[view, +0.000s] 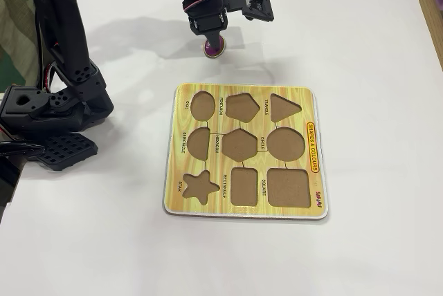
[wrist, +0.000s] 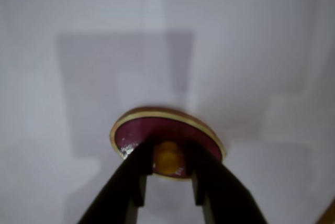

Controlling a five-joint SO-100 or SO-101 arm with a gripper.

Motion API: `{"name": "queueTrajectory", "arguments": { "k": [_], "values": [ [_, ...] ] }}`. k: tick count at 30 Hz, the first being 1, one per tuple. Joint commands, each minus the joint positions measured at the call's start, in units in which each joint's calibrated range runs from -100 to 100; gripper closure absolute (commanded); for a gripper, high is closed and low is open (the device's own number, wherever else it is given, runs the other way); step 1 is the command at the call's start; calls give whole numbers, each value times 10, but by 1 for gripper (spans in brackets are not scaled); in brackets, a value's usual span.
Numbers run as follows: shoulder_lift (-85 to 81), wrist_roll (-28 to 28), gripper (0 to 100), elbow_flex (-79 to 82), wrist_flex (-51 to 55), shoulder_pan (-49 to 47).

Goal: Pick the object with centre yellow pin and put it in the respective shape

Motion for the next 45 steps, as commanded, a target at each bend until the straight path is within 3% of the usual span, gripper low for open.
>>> {"name": "queueTrajectory", "arguments": {
  "k": [1,10,15,31,45],
  "values": [
    [-10,1,93,8,3,4],
    [-10,2,93,8,3,4],
    [-10,3,99,8,3,4],
    [-23,3,99,9,11,4],
    [-174,3,99,105,11,79]
  ]
}}
